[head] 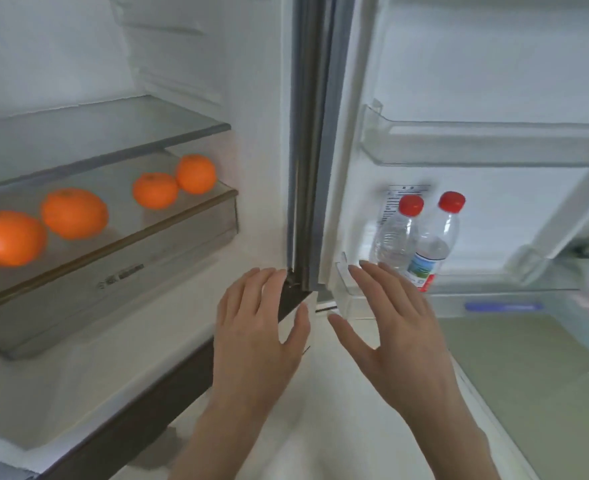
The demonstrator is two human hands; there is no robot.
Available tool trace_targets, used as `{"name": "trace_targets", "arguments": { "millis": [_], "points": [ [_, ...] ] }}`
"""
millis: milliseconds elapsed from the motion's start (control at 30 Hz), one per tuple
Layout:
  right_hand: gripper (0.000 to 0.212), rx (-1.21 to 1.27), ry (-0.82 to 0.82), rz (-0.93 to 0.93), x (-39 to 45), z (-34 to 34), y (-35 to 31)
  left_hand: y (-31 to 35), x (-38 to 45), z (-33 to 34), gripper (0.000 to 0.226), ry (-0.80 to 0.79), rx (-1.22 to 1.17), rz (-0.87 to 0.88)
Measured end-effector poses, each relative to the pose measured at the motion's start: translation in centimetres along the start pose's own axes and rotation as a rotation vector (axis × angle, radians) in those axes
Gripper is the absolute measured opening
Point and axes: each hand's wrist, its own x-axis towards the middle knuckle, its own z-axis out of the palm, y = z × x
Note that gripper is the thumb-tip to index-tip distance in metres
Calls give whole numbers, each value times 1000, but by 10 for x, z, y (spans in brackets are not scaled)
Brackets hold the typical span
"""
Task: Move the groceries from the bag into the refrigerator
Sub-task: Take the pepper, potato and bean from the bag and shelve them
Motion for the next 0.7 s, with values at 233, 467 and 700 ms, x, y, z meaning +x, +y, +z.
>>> {"name": "trace_targets", "arguments": {
  "millis": [233,467,700],
  "points": [
    [63,-135,97,185,-58,-50,72,86,-16,38,51,-119,-125,183],
    [59,-294,179,370,-109,-108,149,181,-25,84,49,-179,-284,345],
    [61,-354,210,523,-151,-164,240,296,-32,129,48,-215,-359,445]
  ]
}}
